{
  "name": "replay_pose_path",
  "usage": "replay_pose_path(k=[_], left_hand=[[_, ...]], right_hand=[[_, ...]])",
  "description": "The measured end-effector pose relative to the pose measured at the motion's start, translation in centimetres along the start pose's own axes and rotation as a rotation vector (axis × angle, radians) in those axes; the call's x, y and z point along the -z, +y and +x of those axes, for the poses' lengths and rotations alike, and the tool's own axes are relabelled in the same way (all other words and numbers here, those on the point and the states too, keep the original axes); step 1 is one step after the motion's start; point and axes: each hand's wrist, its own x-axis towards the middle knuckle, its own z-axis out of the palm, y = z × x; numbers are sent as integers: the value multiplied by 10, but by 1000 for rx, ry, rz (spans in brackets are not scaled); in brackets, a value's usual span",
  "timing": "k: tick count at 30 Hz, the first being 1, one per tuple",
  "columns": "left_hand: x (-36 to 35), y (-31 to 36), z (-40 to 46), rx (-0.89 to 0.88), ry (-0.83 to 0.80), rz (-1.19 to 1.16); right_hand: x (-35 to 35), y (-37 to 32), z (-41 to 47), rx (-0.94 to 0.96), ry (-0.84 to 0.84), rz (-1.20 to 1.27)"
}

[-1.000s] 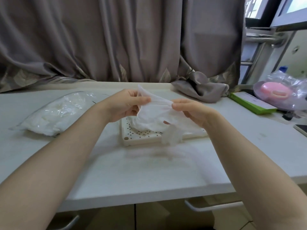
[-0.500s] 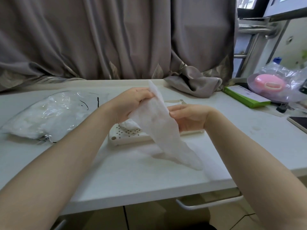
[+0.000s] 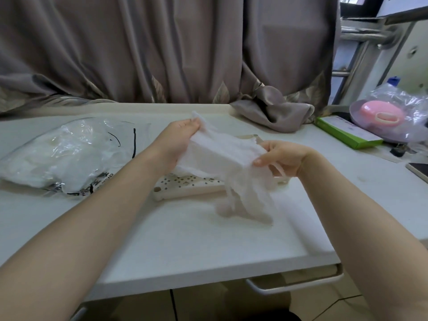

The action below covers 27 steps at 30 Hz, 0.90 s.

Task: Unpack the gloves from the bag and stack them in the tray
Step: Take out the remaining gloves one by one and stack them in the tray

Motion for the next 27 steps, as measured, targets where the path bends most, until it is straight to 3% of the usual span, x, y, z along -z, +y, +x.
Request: replay_pose_path(k=[4,8,11,15,17,19,21,23,25,27], left_hand=[[4,-8,16,3,121,33],[11,-24,32,-83,246,490],[15,-33,40,-107,307,779],[18,-43,47,-86,345,1093],[16,-43,43,-46,362,1173],[14,-41,38,-101,376,1262],[10,-37,38,-326,337,1325],[2,-34,41,-488,81,1356],[-2,-40,42,-378,-178,1398],[5,-52,41,-111,-280,1472]], right_hand=[[17,-4,0,131,120,167],[30,-4,20,-3,396,145],[30,-8,35,-205,650,-180],[28,-9,54,-326,758,-758],[27,-3,63,-319,903,-1035],[20,4,69,-177,1024,-1224],[6,8,71,44,983,-1329],[-12,10,74,153,724,-1277],[-27,17,75,17,468,-1303],[-28,25,73,-202,394,-1398]])
